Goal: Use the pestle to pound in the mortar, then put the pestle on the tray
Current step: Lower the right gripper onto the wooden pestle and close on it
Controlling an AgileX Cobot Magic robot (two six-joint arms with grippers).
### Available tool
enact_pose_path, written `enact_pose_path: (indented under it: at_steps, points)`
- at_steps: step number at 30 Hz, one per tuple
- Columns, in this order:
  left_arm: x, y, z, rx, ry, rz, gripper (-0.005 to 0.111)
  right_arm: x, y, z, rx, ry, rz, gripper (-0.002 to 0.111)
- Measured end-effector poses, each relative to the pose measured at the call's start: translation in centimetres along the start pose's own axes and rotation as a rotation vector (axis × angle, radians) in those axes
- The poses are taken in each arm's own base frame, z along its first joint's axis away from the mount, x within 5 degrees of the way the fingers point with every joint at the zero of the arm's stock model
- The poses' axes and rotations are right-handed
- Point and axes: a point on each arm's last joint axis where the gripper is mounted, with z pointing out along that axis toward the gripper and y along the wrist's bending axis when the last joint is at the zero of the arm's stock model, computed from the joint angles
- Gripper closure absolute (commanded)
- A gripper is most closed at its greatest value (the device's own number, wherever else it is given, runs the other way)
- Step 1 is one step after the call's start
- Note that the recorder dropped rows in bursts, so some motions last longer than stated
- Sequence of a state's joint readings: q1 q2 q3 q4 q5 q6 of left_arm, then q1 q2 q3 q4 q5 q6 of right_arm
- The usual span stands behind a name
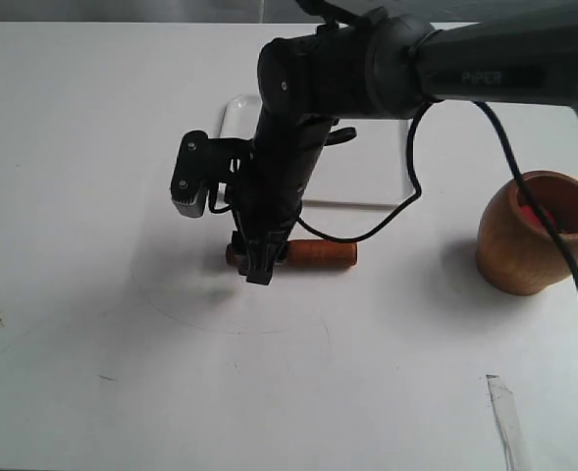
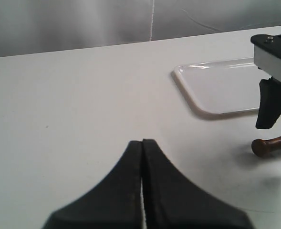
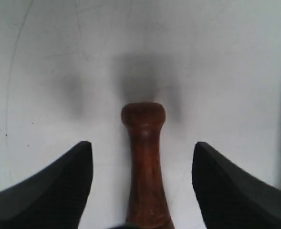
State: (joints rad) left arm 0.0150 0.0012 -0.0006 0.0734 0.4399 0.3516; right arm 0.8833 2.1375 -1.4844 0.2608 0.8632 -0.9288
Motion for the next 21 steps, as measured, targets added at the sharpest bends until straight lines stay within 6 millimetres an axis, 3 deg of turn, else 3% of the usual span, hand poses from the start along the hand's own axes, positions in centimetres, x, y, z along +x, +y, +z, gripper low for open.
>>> enact_pose_path:
  at_steps: [5, 12, 19, 21]
  points:
    - [0.0, 0.0, 0.0, 0.0, 0.0, 0.0, 0.107, 0.3, -0.2, 1.4, -0.008, 0.02, 0.002, 0.06]
    - [0.0, 0.0, 0.0, 0.0, 0.0, 0.0, 0.107, 0.6, -0.4, 1.5, 0.014, 0.049, -0.03, 0.08]
    - [0.0, 0.0, 0.0, 0.0, 0.0, 0.0, 0.107, 0.6, -0.5, 1.6, 0.016, 0.056, -0.036, 0.082]
    - [0.0, 0.0, 0.0, 0.0, 0.0, 0.0, 0.107, 0.7, -0.5, 1.9, 0.013, 0.06, -0.029, 0.088]
